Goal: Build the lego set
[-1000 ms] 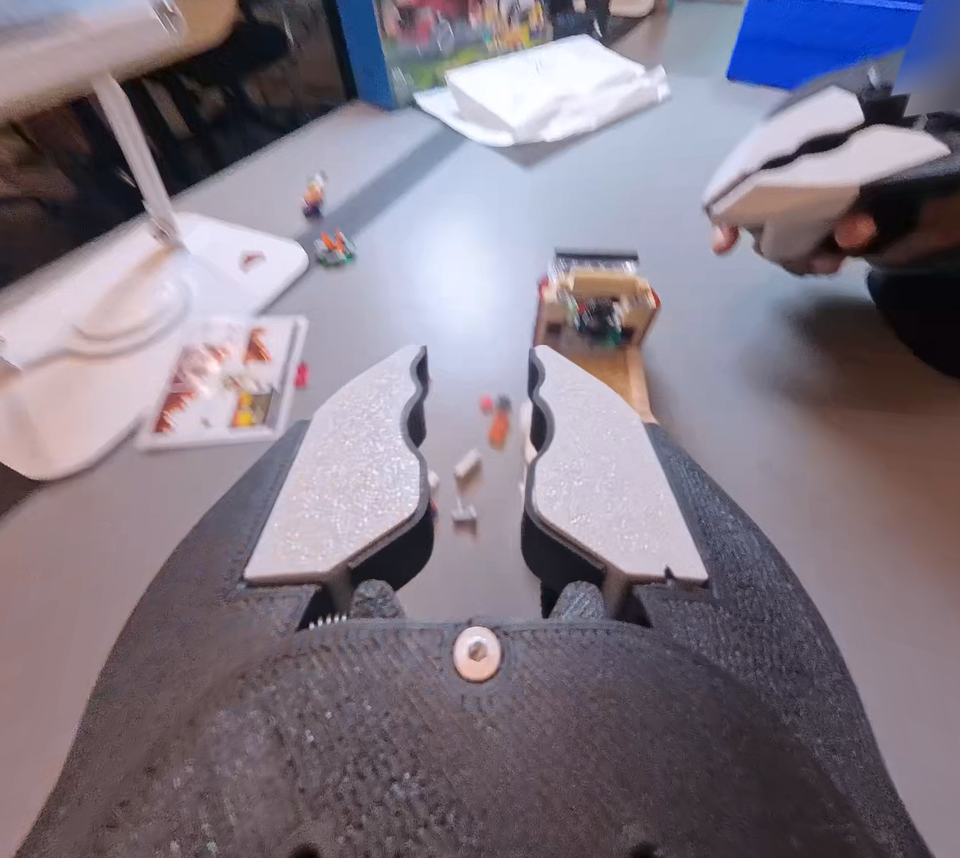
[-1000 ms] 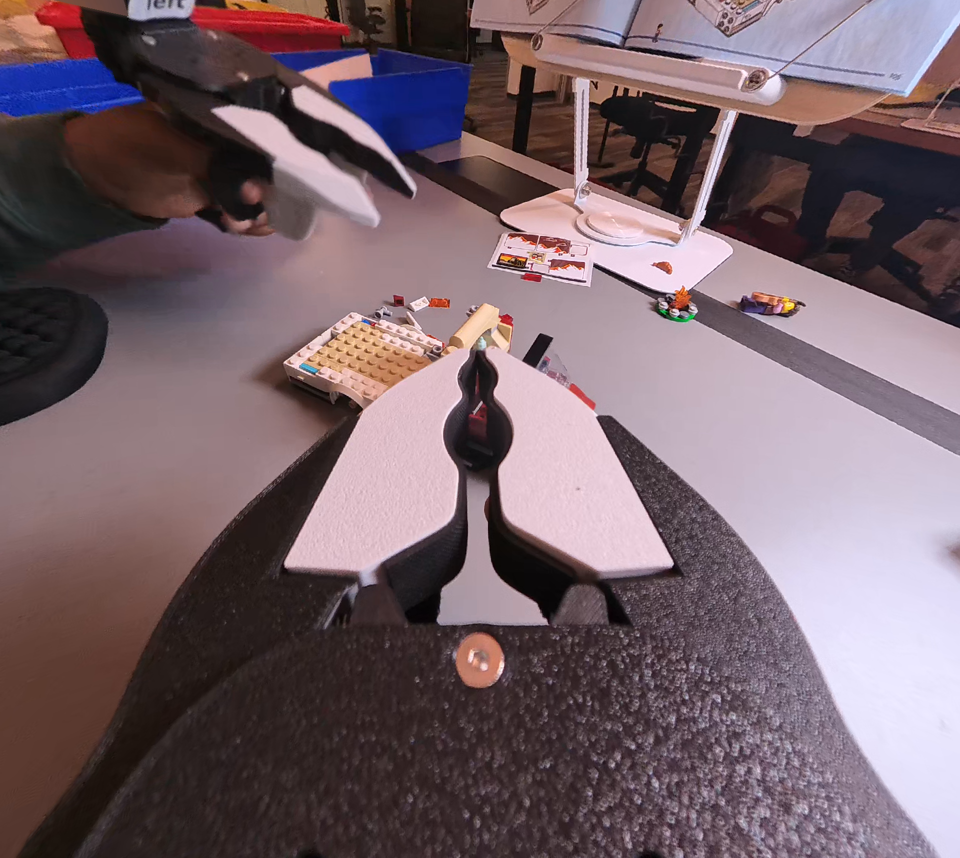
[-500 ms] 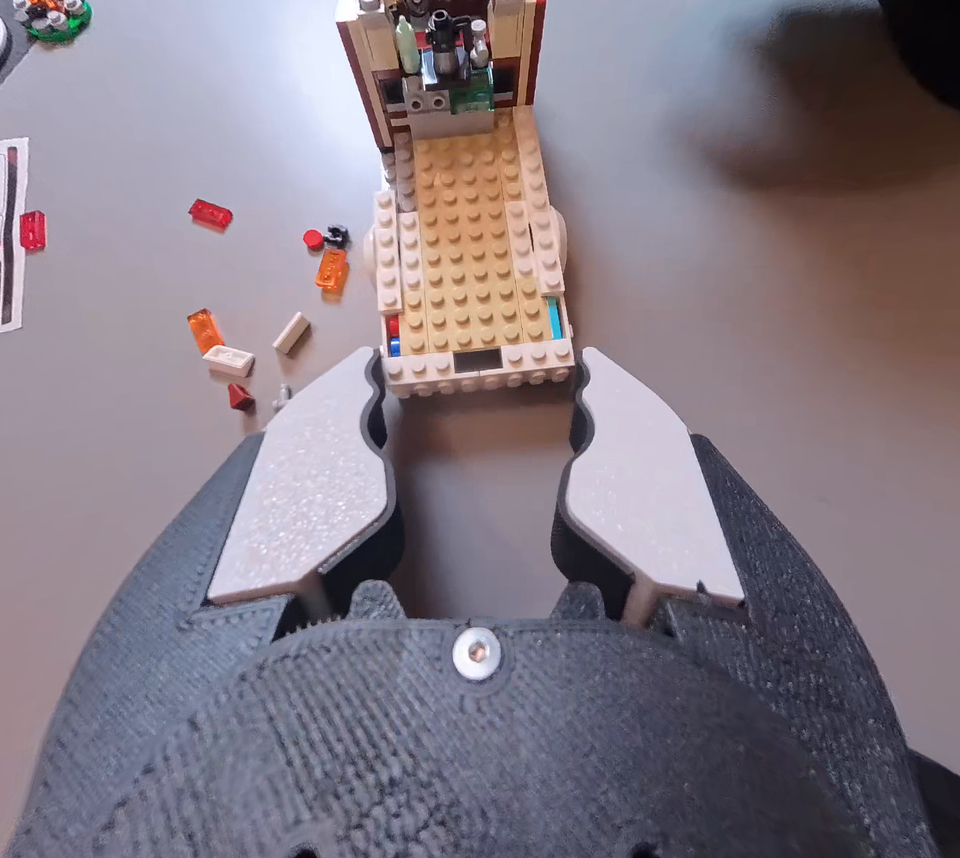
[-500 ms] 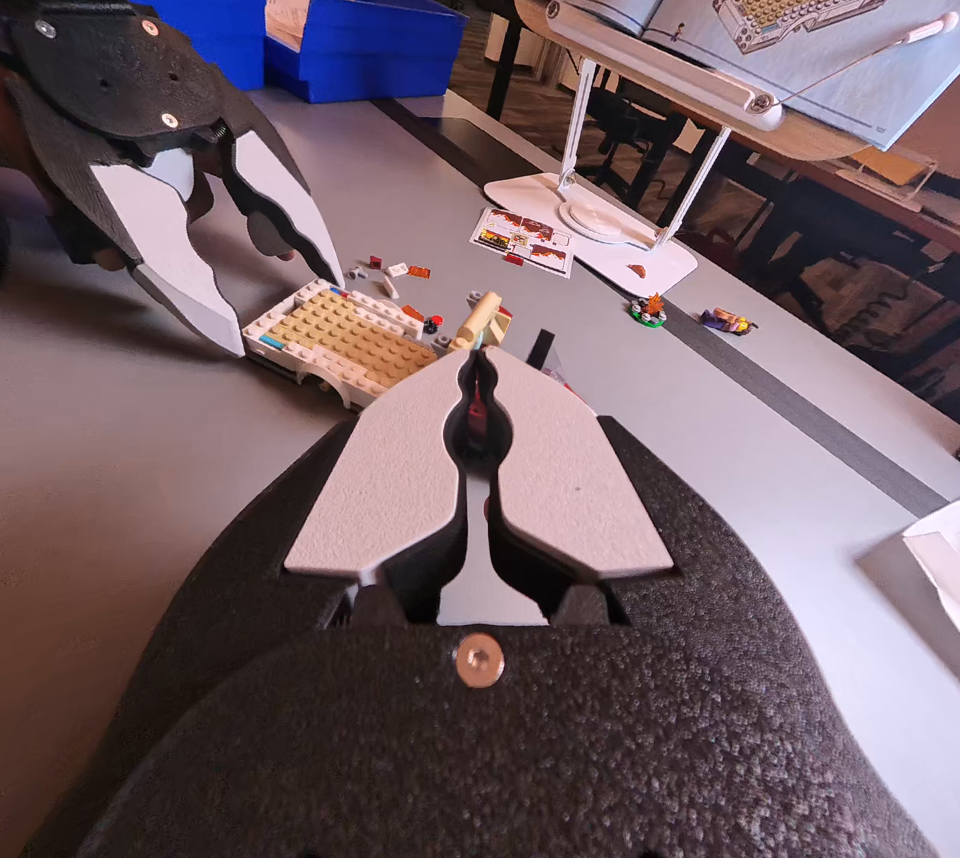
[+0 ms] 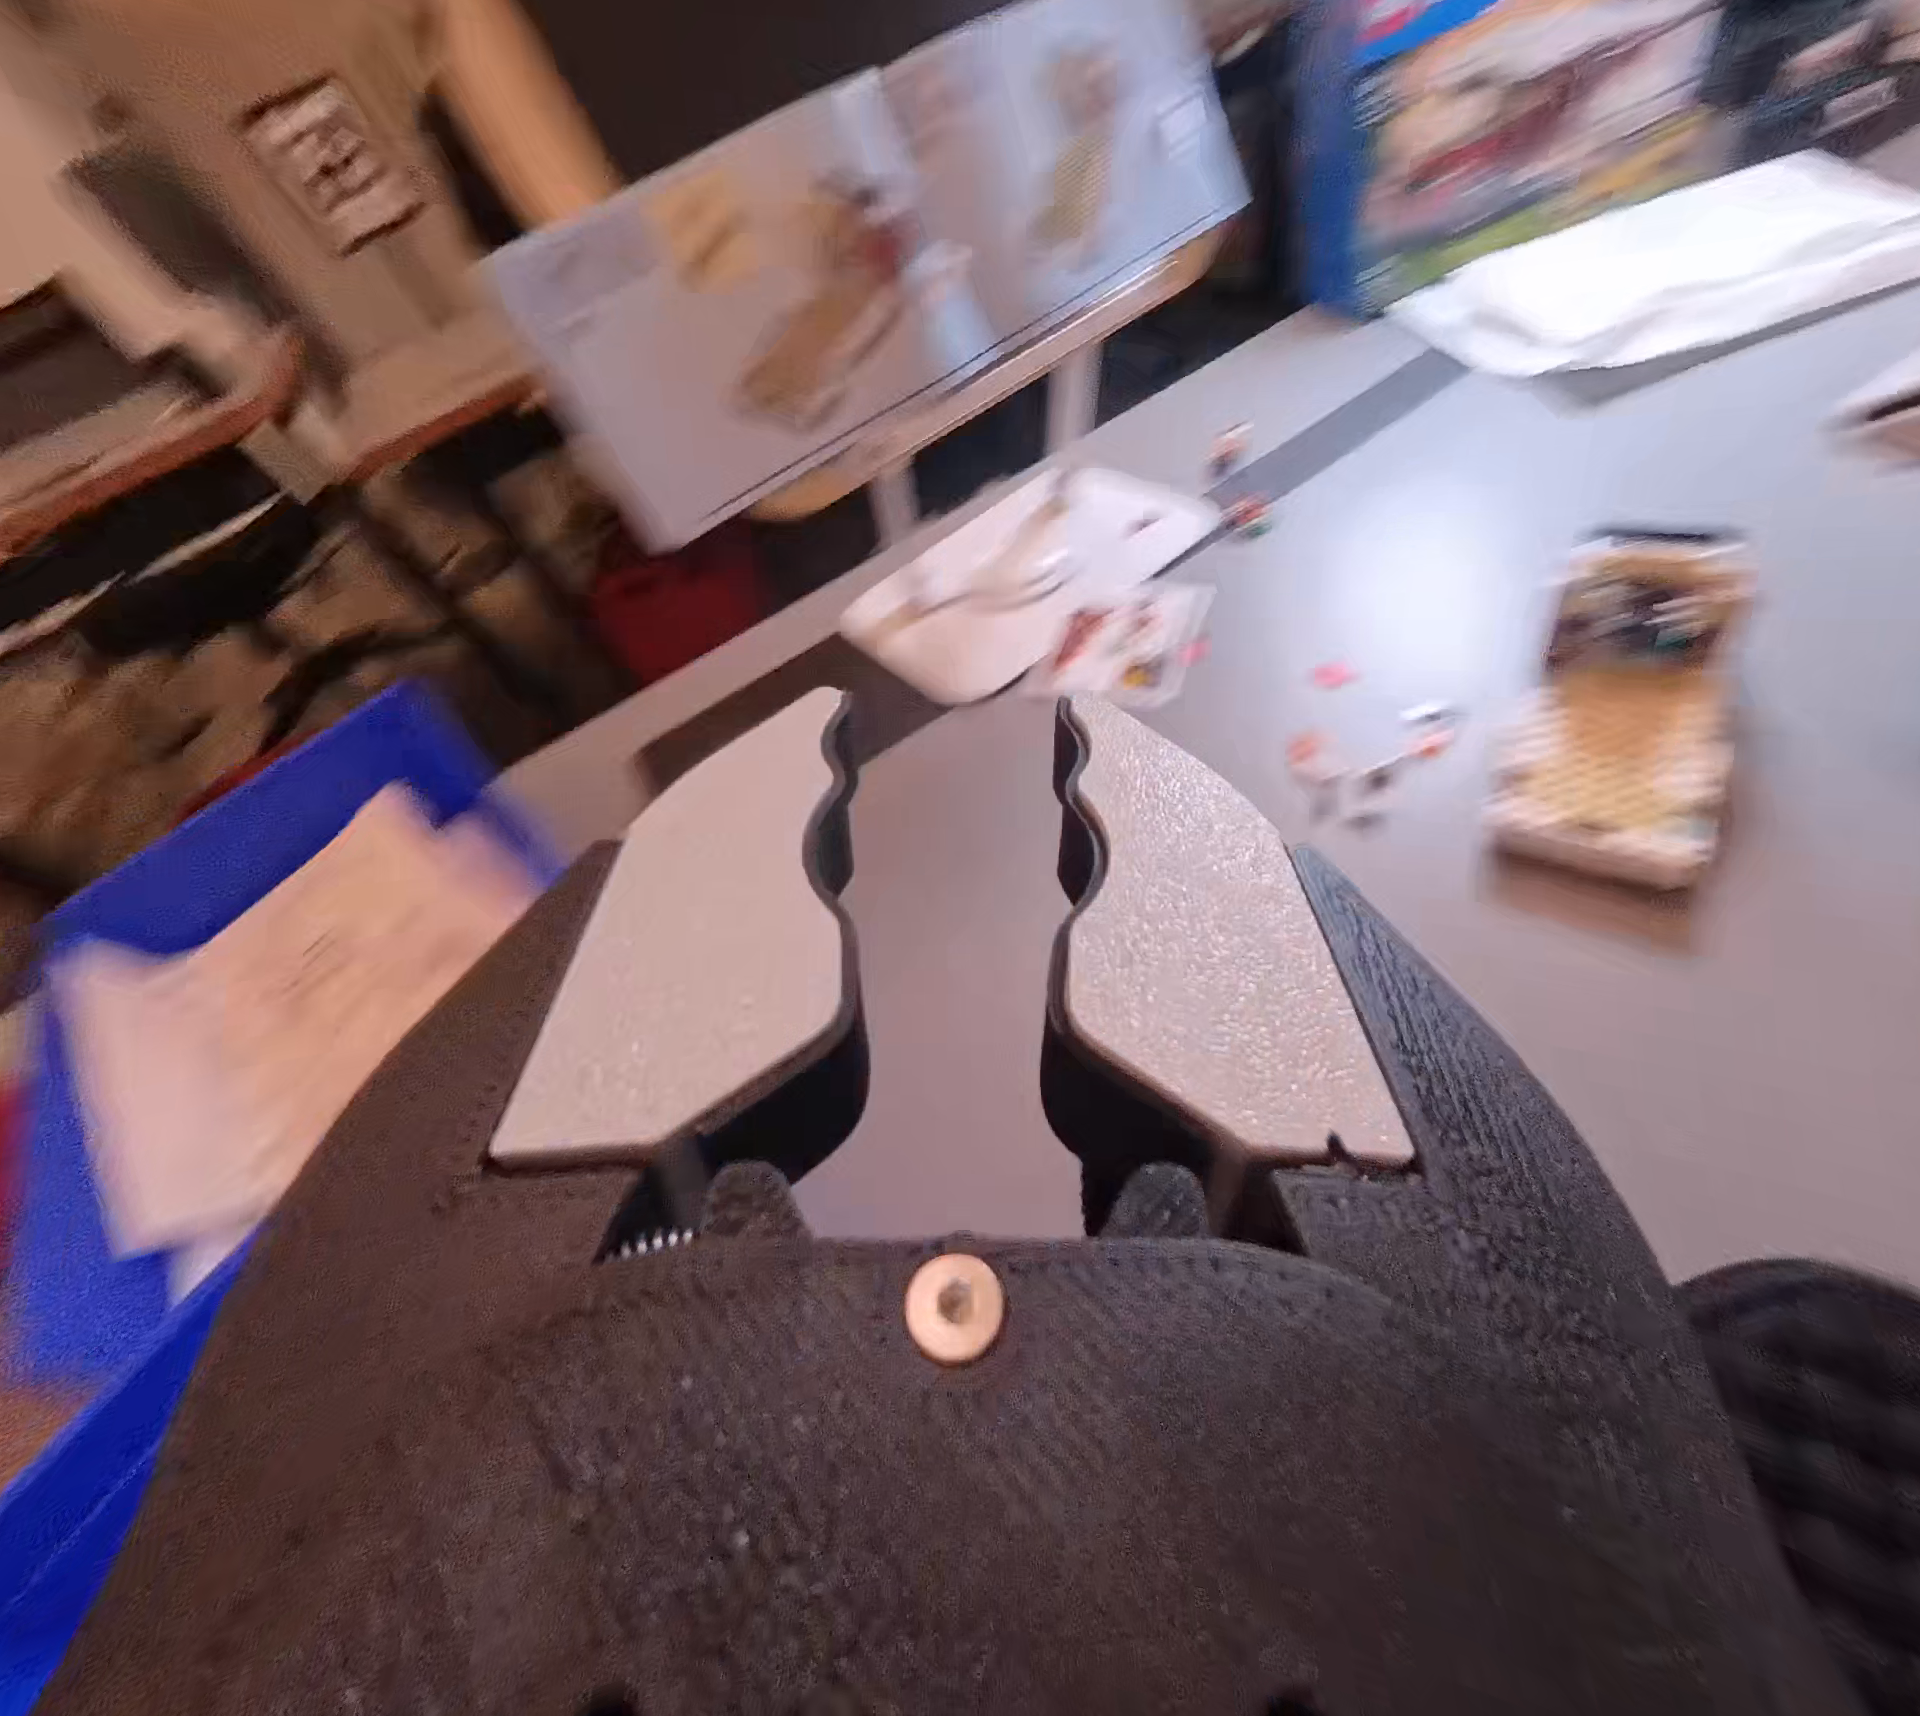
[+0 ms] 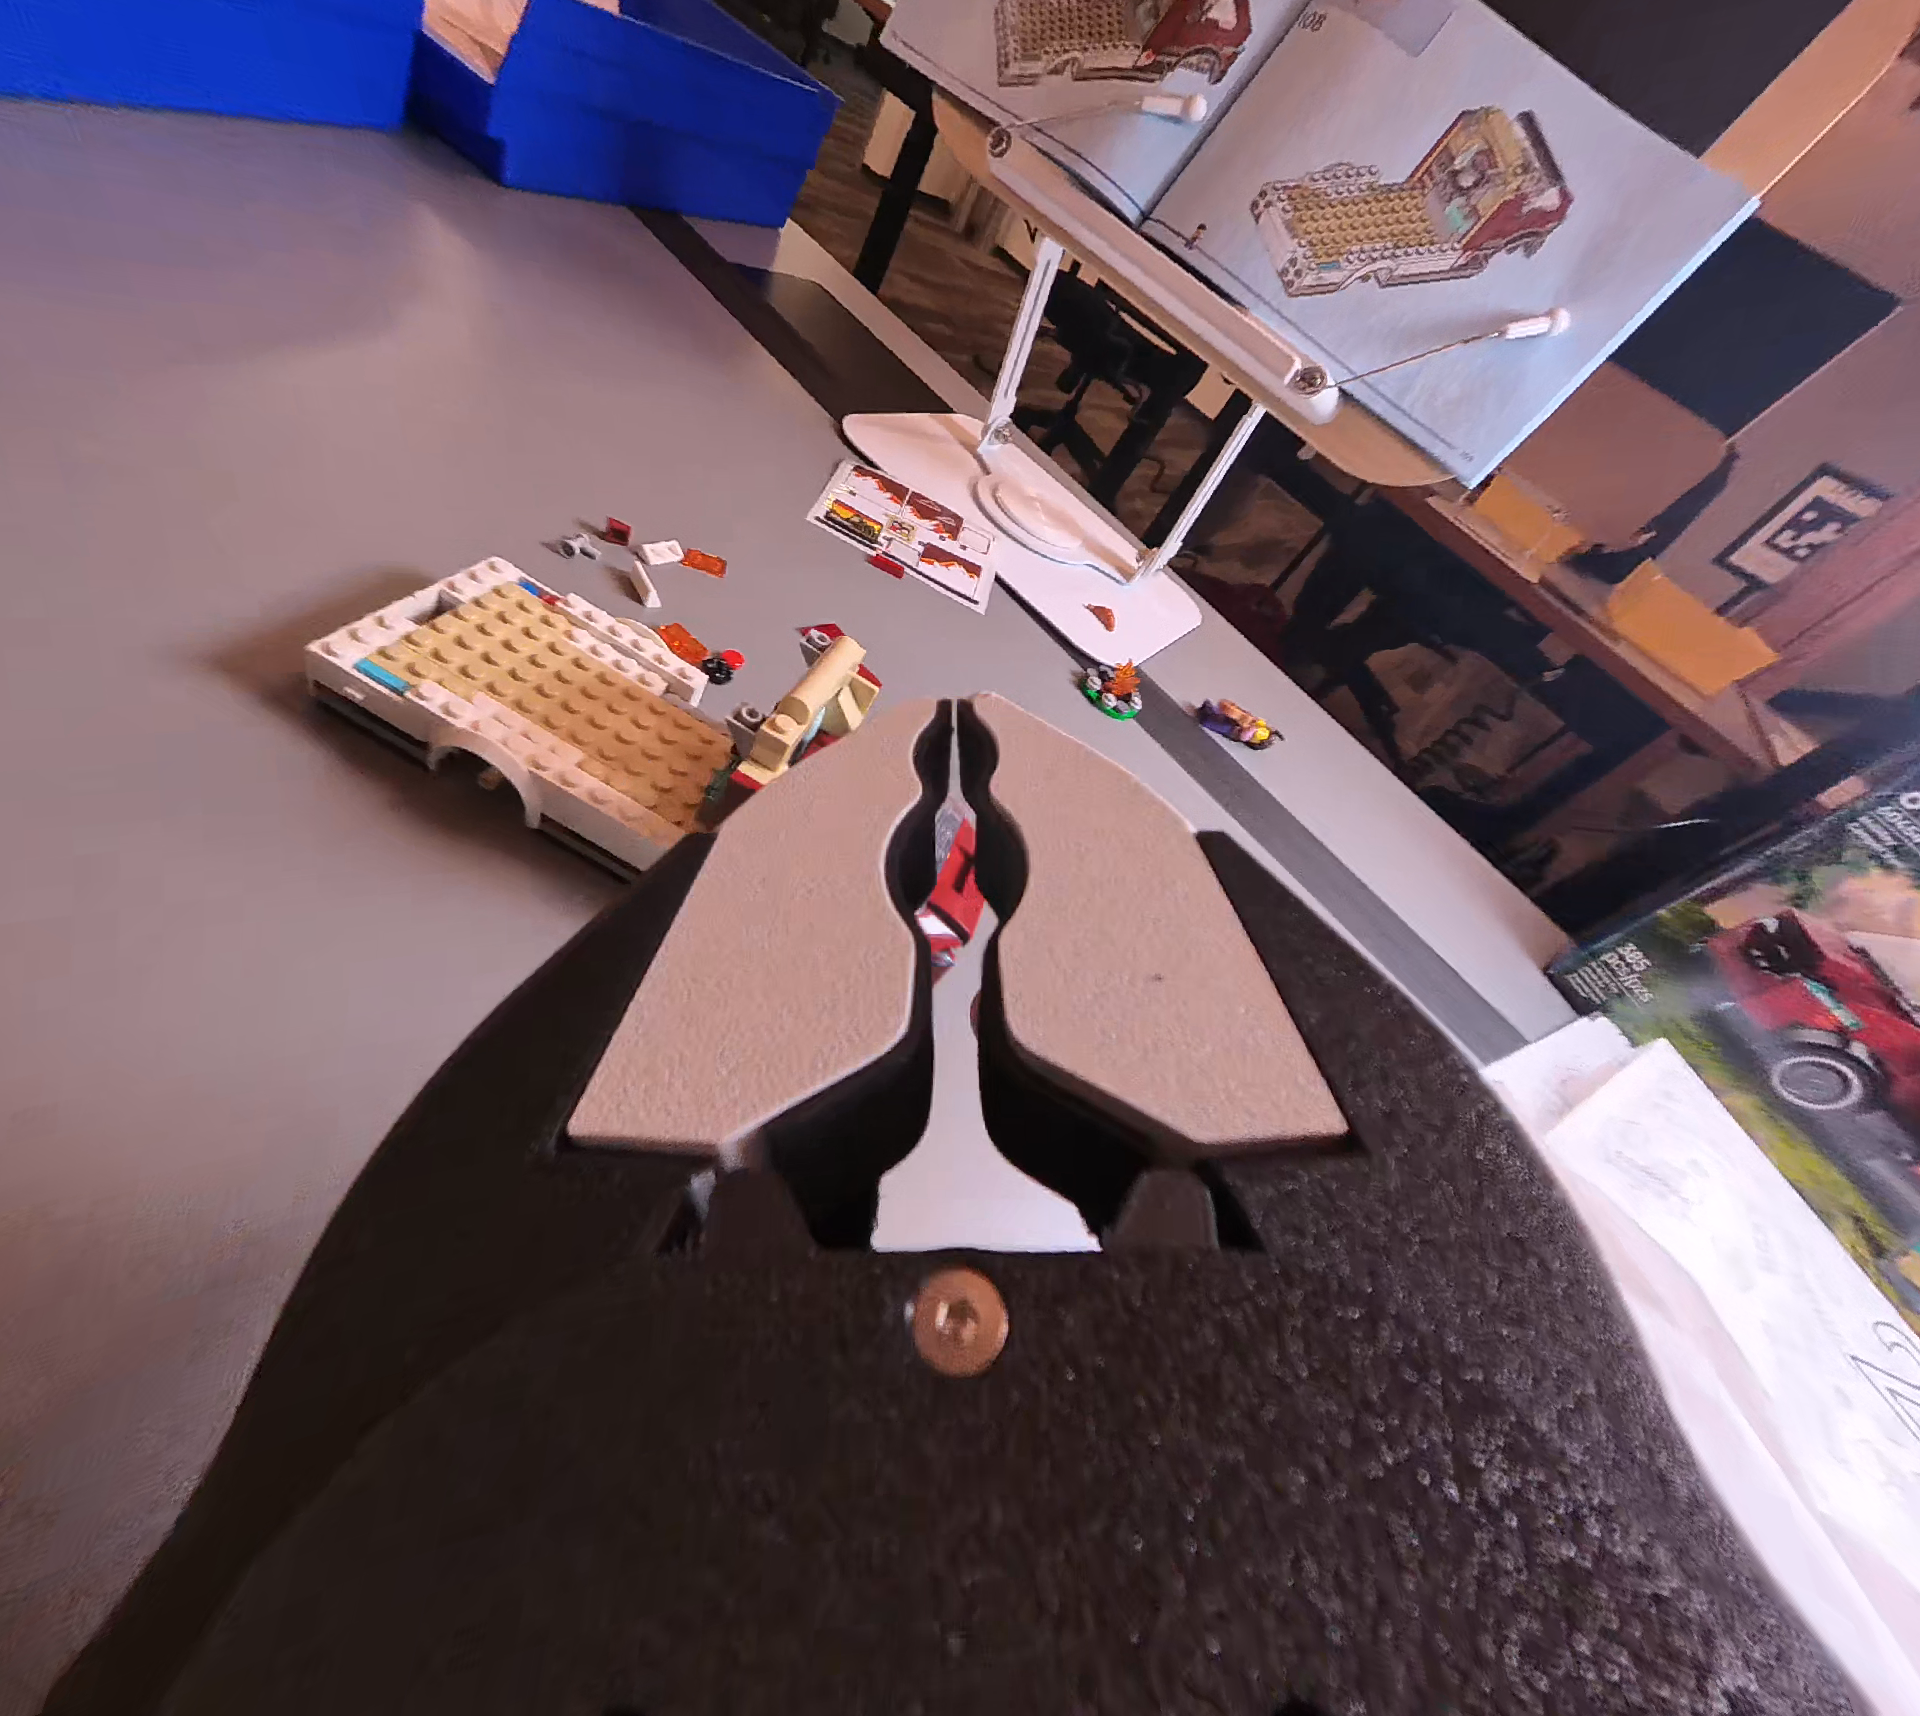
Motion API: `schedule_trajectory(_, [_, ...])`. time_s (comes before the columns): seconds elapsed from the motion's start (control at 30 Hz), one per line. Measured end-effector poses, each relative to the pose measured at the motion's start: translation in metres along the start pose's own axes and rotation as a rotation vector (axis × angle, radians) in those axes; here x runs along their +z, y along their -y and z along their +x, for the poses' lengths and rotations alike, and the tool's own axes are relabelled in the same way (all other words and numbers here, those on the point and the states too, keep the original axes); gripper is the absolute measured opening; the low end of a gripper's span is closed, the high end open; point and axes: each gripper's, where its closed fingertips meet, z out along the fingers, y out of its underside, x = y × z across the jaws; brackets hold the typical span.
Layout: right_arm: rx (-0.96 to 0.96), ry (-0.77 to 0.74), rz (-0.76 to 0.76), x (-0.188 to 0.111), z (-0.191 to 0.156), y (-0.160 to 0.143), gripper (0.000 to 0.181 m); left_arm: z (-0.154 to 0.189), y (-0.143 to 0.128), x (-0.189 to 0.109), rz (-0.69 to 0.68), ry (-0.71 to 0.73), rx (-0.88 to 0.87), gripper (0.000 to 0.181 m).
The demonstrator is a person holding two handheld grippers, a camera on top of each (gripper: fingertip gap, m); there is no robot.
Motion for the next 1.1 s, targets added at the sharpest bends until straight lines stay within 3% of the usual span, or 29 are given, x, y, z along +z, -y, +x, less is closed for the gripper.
schedule_trajectory(0.1, [0.017,0.011,0.025,-0.003,-0.003,0.009,0.0,-0.103,-0.077,-0.027,-0.323,0.155,-0.162,0.038])
schedule_trajectory(0.17, [0.013,0.017,0.036,-0.005,-0.006,0.014,0.0,-0.14,-0.148,-0.04,-0.566,0.181,-0.3,0.037])
schedule_trajectory(0.27, [-0.004,0.022,0.034,-0.004,-0.009,0.015,0.0,-0.142,-0.226,-0.041,-0.753,0.098,-0.488,0.04])
schedule_trajectory(0.43, [-0.004,0.029,0.007,0.0,-0.013,0.007,0.0,-0.128,-0.278,-0.029,-0.834,0.039,-0.611,0.04])
schedule_trajectory(0.67, [0.042,0.048,-0.009,0.003,-0.013,-0.001,0.0,-0.126,-0.284,-0.026,-0.838,0.027,-0.568,0.013])
schedule_trajectory(0.83, [0.038,0.041,-0.003,0.0,-0.012,0.002,0.0,-0.129,-0.278,-0.027,-0.824,0.062,-0.438,0.012])
schedule_trajectory(0.93, [0.04,0.038,0.006,-0.001,-0.012,0.004,0.0,-0.137,-0.239,-0.026,-0.688,0.122,-0.353,0.012])
schedule_trajectory(1.03, [0.047,0.046,0.005,0.0,-0.013,0.003,0.0,-0.136,-0.171,-0.029,-0.509,0.184,-0.185,0.012])
schedule_trajectory(1.1, [0.05,0.054,0.003,0.001,-0.015,0.003,0.0,-0.114,-0.122,-0.027,-0.397,0.164,-0.078,0.012])
